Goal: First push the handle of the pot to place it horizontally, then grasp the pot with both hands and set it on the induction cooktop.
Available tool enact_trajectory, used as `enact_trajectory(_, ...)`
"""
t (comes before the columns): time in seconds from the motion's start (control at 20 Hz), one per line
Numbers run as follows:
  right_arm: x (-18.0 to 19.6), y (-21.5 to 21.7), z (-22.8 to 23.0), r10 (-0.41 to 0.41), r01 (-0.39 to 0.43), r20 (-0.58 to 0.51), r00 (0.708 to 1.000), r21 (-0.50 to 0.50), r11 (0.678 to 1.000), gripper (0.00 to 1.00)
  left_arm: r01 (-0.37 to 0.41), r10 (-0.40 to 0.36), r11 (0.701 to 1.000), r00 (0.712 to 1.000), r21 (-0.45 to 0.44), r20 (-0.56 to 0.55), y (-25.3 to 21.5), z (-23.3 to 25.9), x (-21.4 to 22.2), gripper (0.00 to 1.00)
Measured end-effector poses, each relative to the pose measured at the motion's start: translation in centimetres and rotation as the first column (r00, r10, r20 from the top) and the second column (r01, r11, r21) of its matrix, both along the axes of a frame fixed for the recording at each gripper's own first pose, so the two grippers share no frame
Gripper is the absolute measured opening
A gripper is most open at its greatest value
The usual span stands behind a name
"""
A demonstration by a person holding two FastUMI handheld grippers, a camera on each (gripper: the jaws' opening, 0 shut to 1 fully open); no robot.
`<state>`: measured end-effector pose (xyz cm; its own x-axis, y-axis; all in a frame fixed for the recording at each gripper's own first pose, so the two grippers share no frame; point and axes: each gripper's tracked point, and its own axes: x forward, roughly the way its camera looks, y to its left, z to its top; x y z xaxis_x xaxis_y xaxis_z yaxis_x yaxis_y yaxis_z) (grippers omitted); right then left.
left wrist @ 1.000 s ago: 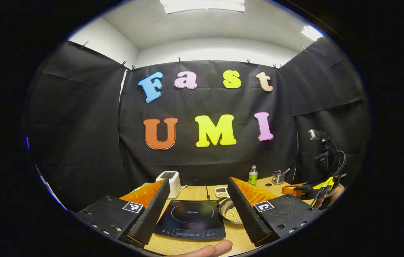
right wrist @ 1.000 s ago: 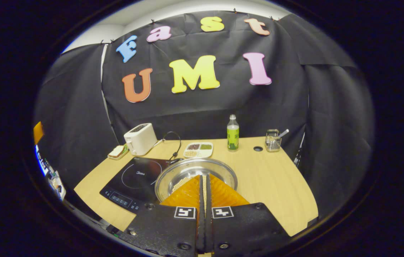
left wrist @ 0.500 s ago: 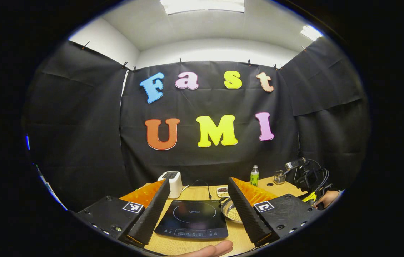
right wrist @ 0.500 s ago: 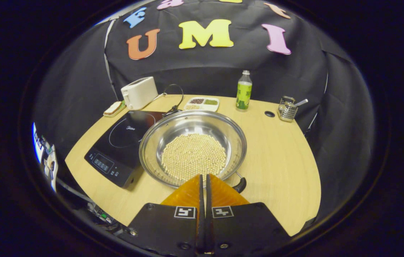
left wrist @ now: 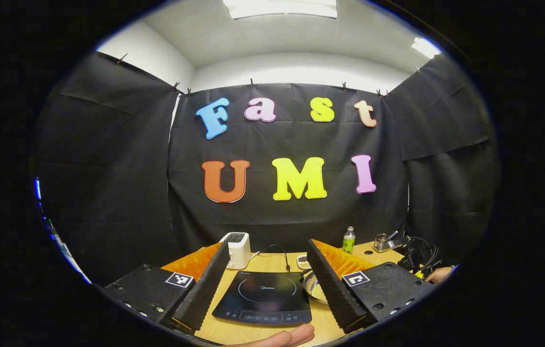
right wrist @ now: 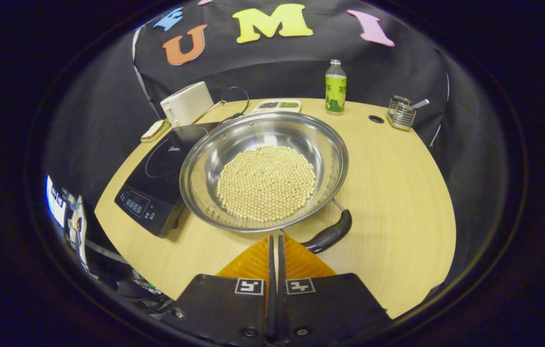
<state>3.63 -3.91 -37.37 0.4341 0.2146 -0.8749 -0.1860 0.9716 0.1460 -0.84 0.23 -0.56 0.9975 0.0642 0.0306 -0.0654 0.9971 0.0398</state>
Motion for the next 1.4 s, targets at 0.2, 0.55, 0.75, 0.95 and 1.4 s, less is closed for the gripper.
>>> enact_trajectory(0.2, 0.1, -0.5, -0.6, -0.005, 0.005, -0.022, 1.0, 0.009, 1.0, 0.04, 0.008, -0.008, 1.0, 1.0, -0.004, 0.004, -0.1, 0.1, 0.2, 0.96)
enact_trajectory(0.55, 1.2, -3.1, -0.7, -0.013, 0.014, 0.018, 1.0, -0.071, 0.997, 0.04, 0.001, -0.001, 1.0, 1.0, 0.01, -0.01, -0.1, -0.6, 0.3, 0.96)
enact_trajectory(0.75, 2.2, -4.5, -1.0, -0.032, 0.034, 0.023, 0.999, -0.106, 0.994, 0.04, 0.007, -0.007, 1.0, 1.0, 0.013, -0.007, -0.3, -0.5, 0.3, 0.96)
enact_trajectory(0.95, 3.1, -5.7, -1.1, -0.051, 0.053, 0.021, 0.998, -0.118, 0.992, 0.04, 0.006, -0.006, 1.0, 1.0, 0.022, -0.003, -0.5, -0.4, 0.1, 0.96)
enact_trajectory(1.4, 5.3, -7.9, -1.6, -0.101, 0.099, -0.014, 0.995, -0.112, 0.989, 0.04, 0.006, -0.006, 1.0, 1.0, 0.006, 0.005, -0.5, 0.1, -1.1, 0.96)
